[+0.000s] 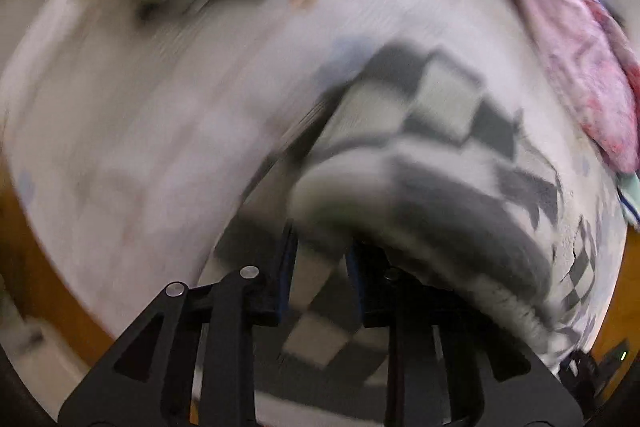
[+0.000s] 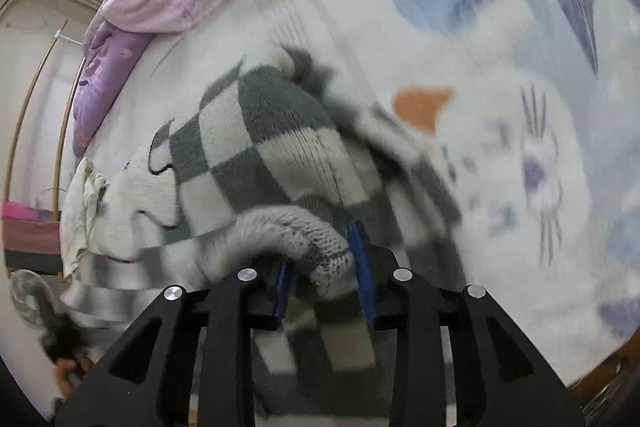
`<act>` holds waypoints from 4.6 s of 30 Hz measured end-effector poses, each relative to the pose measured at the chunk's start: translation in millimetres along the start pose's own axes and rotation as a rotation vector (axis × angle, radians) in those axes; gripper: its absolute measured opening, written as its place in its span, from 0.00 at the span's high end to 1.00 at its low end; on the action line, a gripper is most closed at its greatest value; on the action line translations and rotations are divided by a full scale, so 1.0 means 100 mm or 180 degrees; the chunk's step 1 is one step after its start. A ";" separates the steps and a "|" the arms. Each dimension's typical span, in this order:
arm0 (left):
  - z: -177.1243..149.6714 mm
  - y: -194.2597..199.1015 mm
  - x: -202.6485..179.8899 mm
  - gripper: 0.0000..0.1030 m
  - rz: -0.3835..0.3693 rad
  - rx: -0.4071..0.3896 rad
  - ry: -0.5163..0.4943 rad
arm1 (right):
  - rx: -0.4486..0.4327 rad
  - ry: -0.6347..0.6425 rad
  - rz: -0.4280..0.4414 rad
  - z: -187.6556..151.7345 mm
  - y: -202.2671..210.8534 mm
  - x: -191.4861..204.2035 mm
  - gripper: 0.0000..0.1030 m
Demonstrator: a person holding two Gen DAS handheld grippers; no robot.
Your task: Fold large clothes
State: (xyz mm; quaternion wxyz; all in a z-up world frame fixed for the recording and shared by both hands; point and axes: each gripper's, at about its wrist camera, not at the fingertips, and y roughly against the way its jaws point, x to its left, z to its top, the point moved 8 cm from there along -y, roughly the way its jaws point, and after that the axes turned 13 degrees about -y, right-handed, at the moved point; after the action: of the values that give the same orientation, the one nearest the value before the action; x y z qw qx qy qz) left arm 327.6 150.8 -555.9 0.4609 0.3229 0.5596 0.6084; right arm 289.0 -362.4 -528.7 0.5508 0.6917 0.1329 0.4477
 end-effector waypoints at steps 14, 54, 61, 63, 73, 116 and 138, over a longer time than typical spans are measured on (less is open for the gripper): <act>-0.12 0.44 0.22 0.25 -0.1081 -0.0703 0.0830 | -0.0061 -0.1248 0.0694 -0.22 0.30 -0.26 0.29; -0.71 -0.29 0.41 0.65 -0.0861 -0.0144 0.0273 | -0.0513 -0.0775 -0.0363 -0.53 0.05 -0.86 0.69; -0.65 0.15 0.65 0.20 -0.0922 -0.0546 0.0297 | -0.0902 -0.0504 -0.0905 -0.44 0.65 -0.70 0.49; -0.64 0.14 0.74 0.20 -0.0839 -0.0560 0.0256 | -0.0968 -0.0184 -0.0630 -0.41 0.59 -0.31 0.58; -0.71 -0.44 0.80 0.16 -0.0559 -0.0238 0.0139 | -0.0615 0.1600 0.0028 -0.63 -0.92 2.05 1.00; -0.77 0.55 0.31 0.80 -0.1541 -0.0132 -0.0561 | 0.0052 0.2379 0.0553 -3.46 -0.47 1.90 0.68; -0.67 1.20 -0.75 0.47 -0.1807 -0.0443 -0.0584 | -0.0192 0.1829 0.0794 -2.59 -0.37 2.04 0.78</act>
State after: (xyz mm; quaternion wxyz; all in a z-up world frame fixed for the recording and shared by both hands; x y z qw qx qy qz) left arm 270.6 62.3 -440.6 0.6820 0.1749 0.5405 0.4605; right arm 217.1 -44.9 -467.2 0.4518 0.5312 0.1839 0.6928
